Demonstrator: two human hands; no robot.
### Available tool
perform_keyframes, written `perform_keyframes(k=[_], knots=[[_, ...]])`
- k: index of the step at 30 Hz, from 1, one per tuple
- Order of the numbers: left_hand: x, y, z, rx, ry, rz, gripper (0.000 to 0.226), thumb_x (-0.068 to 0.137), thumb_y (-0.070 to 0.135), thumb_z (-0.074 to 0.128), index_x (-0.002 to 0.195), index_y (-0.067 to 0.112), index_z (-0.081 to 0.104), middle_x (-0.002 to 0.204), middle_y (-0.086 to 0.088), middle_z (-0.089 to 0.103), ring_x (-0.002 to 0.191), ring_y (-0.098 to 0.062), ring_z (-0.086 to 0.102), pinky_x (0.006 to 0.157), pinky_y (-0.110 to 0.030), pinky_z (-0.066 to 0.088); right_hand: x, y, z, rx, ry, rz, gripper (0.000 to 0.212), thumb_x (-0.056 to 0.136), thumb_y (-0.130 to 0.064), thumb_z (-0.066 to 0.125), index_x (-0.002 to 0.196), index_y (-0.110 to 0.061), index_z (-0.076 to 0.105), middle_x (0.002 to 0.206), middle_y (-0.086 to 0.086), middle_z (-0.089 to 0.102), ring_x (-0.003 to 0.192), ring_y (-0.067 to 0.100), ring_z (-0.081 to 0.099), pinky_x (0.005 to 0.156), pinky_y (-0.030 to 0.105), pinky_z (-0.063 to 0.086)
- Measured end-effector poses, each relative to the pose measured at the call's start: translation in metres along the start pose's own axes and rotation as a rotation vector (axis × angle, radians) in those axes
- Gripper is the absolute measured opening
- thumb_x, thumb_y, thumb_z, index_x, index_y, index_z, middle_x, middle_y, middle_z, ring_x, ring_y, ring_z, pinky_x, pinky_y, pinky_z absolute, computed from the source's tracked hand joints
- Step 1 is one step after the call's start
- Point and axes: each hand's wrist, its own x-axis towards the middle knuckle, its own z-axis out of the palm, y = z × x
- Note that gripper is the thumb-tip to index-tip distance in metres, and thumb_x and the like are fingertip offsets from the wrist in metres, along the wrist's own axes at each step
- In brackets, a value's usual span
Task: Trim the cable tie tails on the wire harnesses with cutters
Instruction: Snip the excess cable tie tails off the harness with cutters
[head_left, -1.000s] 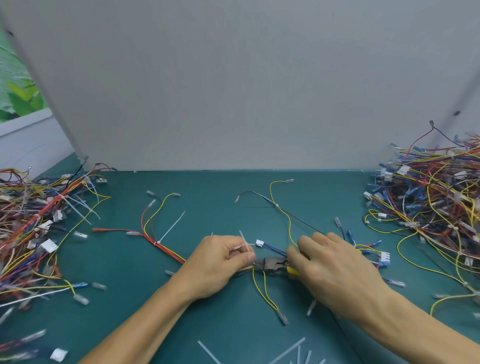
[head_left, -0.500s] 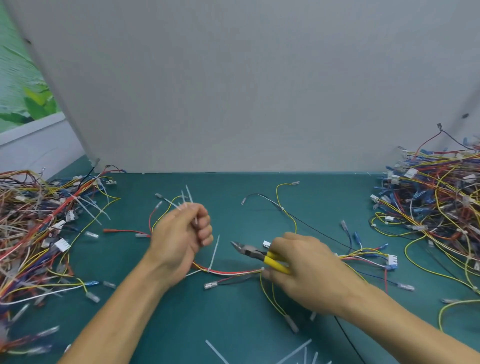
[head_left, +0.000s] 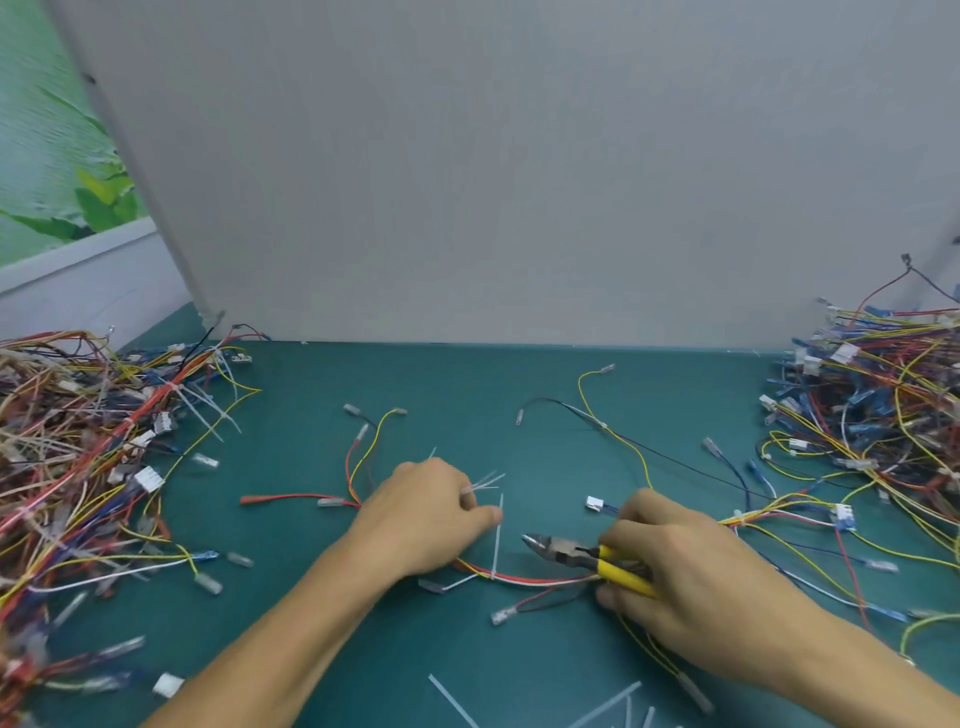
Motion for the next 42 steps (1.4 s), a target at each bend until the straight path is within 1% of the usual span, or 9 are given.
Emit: perform_keyframes(k=[7, 10, 13, 16, 20, 24, 28, 37, 42], knots=[[0.009, 0.016, -0.003, 0.002, -0.075, -0.053, 0.047, 0.092, 0.047, 0.046, 0.080, 0.007, 0.067, 0.074, -0.010, 0.061, 0.083, -0.031, 0.060, 0.056, -0.031, 0.036, 0.015, -0.031, -0.014, -0.339, -0.165, 0.010, 0.017, 0.088, -0.028, 0.044, 0.096, -0.022, 0.058, 0.096, -0.001, 0.037, 0.072, 0.029, 0.043, 0.050, 0.030, 0.028], [0.008, 0.018, -0.001, -0.003, -0.128, -0.089, 0.049, 0.082, 0.053, 0.056, 0.064, 0.008, 0.057, 0.062, -0.005, 0.051, 0.066, -0.026, 0.054, 0.051, -0.028, 0.033, 0.012, -0.038, -0.005, -0.400, -0.187, 0.014, 0.014, 0.086, -0.024, 0.048, 0.095, -0.021, 0.057, 0.092, 0.002, 0.033, 0.068, 0.029, 0.035, 0.046, 0.030, 0.012], [0.005, 0.021, 0.001, 0.003, -0.178, -0.098, 0.049, 0.069, 0.057, 0.068, 0.056, 0.015, 0.046, 0.053, 0.002, 0.043, 0.053, -0.020, 0.042, 0.046, -0.026, 0.027, 0.001, -0.039, 0.002, -0.427, -0.124, -0.026, 0.024, 0.049, -0.031, 0.078, 0.064, -0.022, 0.061, 0.069, 0.001, 0.037, 0.049, 0.026, 0.033, 0.047, 0.028, -0.003], [0.001, 0.017, 0.003, -0.036, -0.223, -0.042, 0.035, 0.071, 0.044, 0.074, 0.062, 0.014, 0.059, 0.055, 0.003, 0.051, 0.055, -0.017, 0.046, 0.051, -0.025, 0.034, -0.006, -0.040, 0.009, -0.392, -0.056, -0.001, 0.038, 0.020, -0.025, 0.080, 0.046, -0.020, 0.053, 0.052, 0.001, 0.043, 0.037, 0.019, 0.026, 0.046, 0.027, -0.001], [-0.011, 0.006, 0.003, -0.174, -0.194, 0.053, 0.024, 0.081, 0.035, 0.068, 0.067, 0.017, 0.062, 0.056, 0.008, 0.051, 0.052, -0.006, 0.044, 0.054, -0.024, 0.037, -0.007, -0.040, 0.007, -0.432, -0.107, -0.053, 0.033, 0.031, -0.028, 0.081, 0.053, -0.021, 0.057, 0.059, 0.001, 0.040, 0.050, 0.022, 0.020, 0.045, 0.025, 0.007], [-0.025, -0.006, 0.009, -0.370, -0.115, 0.113, 0.020, 0.085, 0.031, 0.067, 0.069, 0.020, 0.063, 0.061, 0.004, 0.056, 0.057, -0.006, 0.046, 0.061, -0.026, 0.040, 0.000, -0.030, 0.001, -0.288, -0.209, 0.038, 0.016, 0.084, -0.027, 0.048, 0.095, -0.023, 0.058, 0.094, 0.001, 0.038, 0.076, 0.030, 0.042, 0.054, 0.031, 0.031], [-0.031, -0.012, 0.013, -0.499, -0.081, 0.139, 0.014, 0.086, 0.027, 0.068, 0.075, 0.019, 0.067, 0.074, -0.012, 0.067, 0.063, -0.010, 0.050, 0.066, -0.028, 0.043, 0.005, -0.032, -0.013, -0.223, -0.214, 0.048, 0.007, 0.083, -0.029, 0.046, 0.083, -0.025, 0.051, 0.091, -0.001, 0.040, 0.077, 0.028, 0.045, 0.053, 0.026, 0.029], [-0.034, -0.015, 0.012, -0.588, -0.090, 0.138, 0.014, 0.086, 0.024, 0.069, 0.072, 0.020, 0.068, 0.060, 0.009, 0.058, 0.059, -0.006, 0.047, 0.063, -0.023, 0.040, 0.023, -0.041, -0.020, -0.318, -0.273, 0.039, 0.008, 0.081, -0.026, 0.047, 0.078, -0.021, 0.051, 0.086, -0.002, 0.039, 0.073, 0.028, 0.046, 0.046, 0.028, 0.022], [-0.033, -0.015, 0.011, -0.593, -0.088, 0.133, 0.013, 0.086, 0.025, 0.069, 0.074, 0.020, 0.069, 0.069, -0.009, 0.065, 0.063, -0.008, 0.050, 0.065, -0.026, 0.042, 0.026, -0.041, -0.020, -0.310, -0.293, 0.033, 0.008, 0.080, -0.024, 0.048, 0.074, -0.020, 0.051, 0.087, -0.002, 0.042, 0.071, 0.027, 0.046, 0.045, 0.028, 0.022]])
